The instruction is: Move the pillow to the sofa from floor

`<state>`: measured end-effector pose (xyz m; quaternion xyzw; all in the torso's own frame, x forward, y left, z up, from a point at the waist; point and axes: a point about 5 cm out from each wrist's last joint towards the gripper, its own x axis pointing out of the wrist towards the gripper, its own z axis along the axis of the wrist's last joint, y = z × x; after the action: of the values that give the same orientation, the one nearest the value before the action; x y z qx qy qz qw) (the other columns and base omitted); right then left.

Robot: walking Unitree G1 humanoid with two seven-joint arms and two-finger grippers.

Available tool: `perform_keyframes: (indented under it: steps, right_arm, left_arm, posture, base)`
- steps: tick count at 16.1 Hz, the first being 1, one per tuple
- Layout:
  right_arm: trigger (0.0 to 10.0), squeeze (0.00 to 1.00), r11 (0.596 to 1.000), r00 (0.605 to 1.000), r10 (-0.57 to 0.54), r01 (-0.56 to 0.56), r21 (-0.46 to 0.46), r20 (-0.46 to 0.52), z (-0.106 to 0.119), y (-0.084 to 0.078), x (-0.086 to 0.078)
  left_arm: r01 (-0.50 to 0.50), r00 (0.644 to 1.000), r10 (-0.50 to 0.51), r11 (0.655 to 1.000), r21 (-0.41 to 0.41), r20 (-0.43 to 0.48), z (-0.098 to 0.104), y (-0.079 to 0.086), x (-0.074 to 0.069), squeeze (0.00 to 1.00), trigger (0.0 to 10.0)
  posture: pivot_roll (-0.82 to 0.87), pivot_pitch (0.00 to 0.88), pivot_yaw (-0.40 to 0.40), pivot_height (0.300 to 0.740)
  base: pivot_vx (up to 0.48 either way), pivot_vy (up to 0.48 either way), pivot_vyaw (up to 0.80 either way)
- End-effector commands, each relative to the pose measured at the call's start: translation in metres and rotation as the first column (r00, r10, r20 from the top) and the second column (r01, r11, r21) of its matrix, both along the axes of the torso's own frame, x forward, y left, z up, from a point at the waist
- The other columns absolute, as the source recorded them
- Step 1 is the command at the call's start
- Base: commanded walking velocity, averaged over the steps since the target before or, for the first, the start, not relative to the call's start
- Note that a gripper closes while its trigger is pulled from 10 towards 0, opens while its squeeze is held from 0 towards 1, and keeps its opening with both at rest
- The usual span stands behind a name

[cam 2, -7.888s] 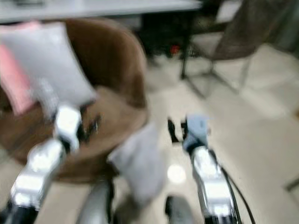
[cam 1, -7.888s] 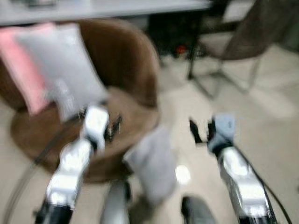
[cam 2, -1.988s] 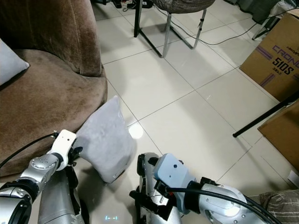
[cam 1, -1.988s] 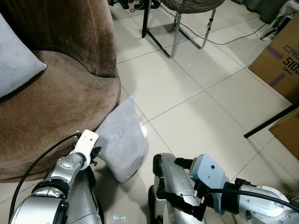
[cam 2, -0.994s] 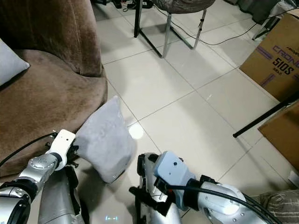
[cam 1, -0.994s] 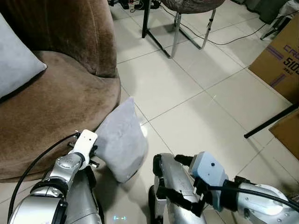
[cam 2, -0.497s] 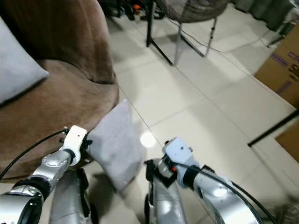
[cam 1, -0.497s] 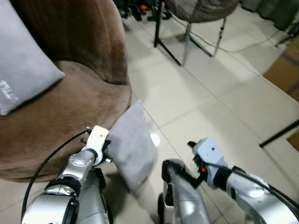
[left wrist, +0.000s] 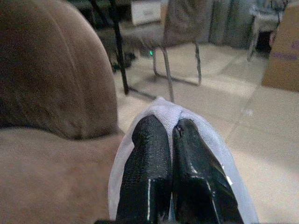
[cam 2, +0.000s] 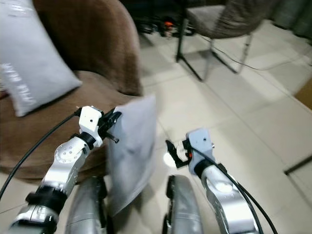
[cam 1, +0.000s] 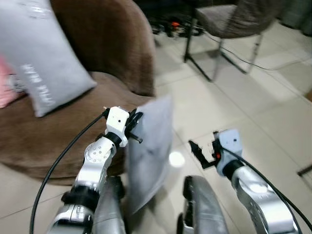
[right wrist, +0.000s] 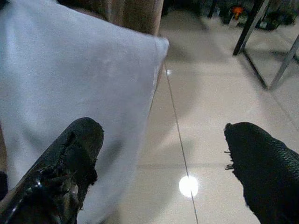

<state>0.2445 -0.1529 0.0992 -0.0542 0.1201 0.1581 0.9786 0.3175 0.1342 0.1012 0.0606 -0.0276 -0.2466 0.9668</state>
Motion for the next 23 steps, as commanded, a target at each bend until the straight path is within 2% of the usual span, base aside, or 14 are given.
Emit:
perform_keyframes:
  steps: [1, 2, 4, 6, 9, 10, 11, 12, 14, 17, 19, 21, 22, 23]
  right_arm:
    - [10.0, 0.00, 0.999, 0.999, -0.038, 0.038, 0.000, 0.030, 0.003, -0.005, 0.003]
    - [10.0, 0.00, 0.993, 0.990, -0.112, 0.109, 0.043, 0.088, 0.013, -0.008, 0.006]
    - [10.0, 0.00, 0.977, 0.962, -0.201, 0.185, 0.103, 0.183, 0.029, -0.012, 0.006]
    - [10.0, 0.00, 0.978, 0.962, -0.188, 0.166, 0.125, 0.196, 0.030, -0.007, 0.010]
    - [10.0, 0.00, 0.980, 0.968, -0.164, 0.138, 0.145, 0.191, 0.023, 0.003, 0.020]
    - [10.0, 0.00, 0.980, 0.965, -0.162, 0.132, 0.152, 0.207, 0.029, 0.003, 0.027]
    - [10.0, 0.00, 0.981, 0.964, -0.144, 0.109, 0.162, 0.223, 0.035, 0.006, 0.032]
    - [10.0, 0.00, 0.981, 0.964, -0.136, 0.100, 0.165, 0.227, 0.036, 0.006, 0.033]
    - [10.0, 0.00, 0.985, 0.968, -0.107, 0.071, 0.159, 0.229, 0.036, 0.010, 0.035]
    - [10.0, 0.00, 0.983, 0.966, -0.118, 0.081, 0.167, 0.230, 0.034, 0.007, 0.037]
    - [10.0, 0.00, 0.984, 0.963, -0.110, 0.071, 0.163, 0.247, 0.039, 0.008, 0.040]
    - [10.0, 0.00, 0.986, 0.956, -0.108, 0.068, 0.154, 0.271, 0.046, 0.004, 0.048]
    - [10.0, 0.00, 0.987, 0.955, -0.105, 0.065, 0.150, 0.278, 0.047, 0.004, 0.050]
    - [10.0, 0.00, 0.989, 0.947, -0.099, 0.059, 0.139, 0.307, 0.055, 0.001, 0.056]
  left_arm:
    - [0.020, 0.998, -0.019, 1.000, -0.018, 0.063, 0.018, -0.004, 0.000, 0.00, 0.0]
    - [0.048, 0.996, -0.045, 0.998, -0.035, 0.081, 0.028, -0.008, -0.012, 0.00, 0.0]
    - [0.005, 0.991, 0.004, 0.998, -0.065, 0.132, 0.057, -0.003, -0.028, 0.00, 0.0]
    - [-0.029, 0.986, 0.041, 0.997, -0.078, 0.163, 0.074, 0.002, -0.030, 0.00, 0.0]
    - [-0.144, 0.966, 0.157, 0.987, -0.076, 0.206, 0.099, 0.011, -0.034, 0.00, 0.0]
    - [-0.131, 0.965, 0.143, 0.989, -0.068, 0.220, 0.108, 0.007, -0.036, 0.00, 7.3]
    - [-0.096, 0.966, 0.109, 0.993, -0.066, 0.233, 0.114, 0.002, -0.037, 0.00, 10.0]
    - [-0.084, 0.968, 0.097, 0.994, -0.067, 0.233, 0.115, 0.000, -0.037, 0.00, 10.0]
    - [-0.089, 0.975, 0.093, 0.996, -0.031, 0.200, 0.105, -0.003, -0.035, 0.00, 10.0]
    - [-0.084, 0.982, 0.085, 0.996, -0.012, 0.168, 0.105, -0.004, -0.032, 0.00, 10.0]
    - [-0.081, 0.980, 0.075, 0.996, 0.026, 0.183, 0.110, 0.007, -0.023, 0.00, 10.0]
    - [-0.071, 0.974, 0.043, 0.990, 0.120, 0.220, 0.121, 0.023, -0.002, 0.00, 10.0]
    - [-0.064, 0.973, 0.031, 0.988, 0.140, 0.229, 0.125, 0.026, 0.002, 0.00, 10.0]
    - [-0.017, 0.968, -0.029, 0.983, 0.181, 0.248, 0.138, 0.030, 0.014, 0.00, 10.0]
  posture:
    - [0.04, 0.000, 0.007, 0.550]
    - [0.04, 0.000, 0.023, 0.550]
    - [0.04, 0.000, 0.026, 0.575]
    - [0.07, 0.000, -0.001, 0.590]
    - [0.10, 0.000, -0.001, 0.620]
    - [0.10, 0.000, 0.007, 0.630]
    - [0.09, 0.000, 0.009, 0.640]
    - [0.09, 0.000, 0.009, 0.645]
    - [0.09, 0.000, 0.002, 0.665]
    - [0.09, 0.000, -0.001, 0.695]
    - [0.08, 0.000, 0.001, 0.710]
    - [0.08, 0.000, -0.006, 0.730]
    - [0.08, 0.000, -0.006, 0.735]
    - [0.07, 0.000, 0.003, 0.740]
  base:
    - [0.000, 0.000, 0.00]
    - [0.000, 0.000, 0.00]
    - [0.000, 0.000, 0.00]
    - [0.000, 0.000, 0.00]
    - [0.000, 0.000, 0.00]
    - [0.000, 0.000, 0.00]
    - [0.000, 0.000, 0.00]
    - [0.000, 0.000, 0.00]
    - [0.000, 0.000, 0.00]
    - [0.000, 0.000, 0.00]
    - [0.000, 0.000, 0.00]
    - [0.000, 0.000, 0.00]
    - [0.000, 0.000, 0.00]
    - [0.000, 0.000, 0.00]
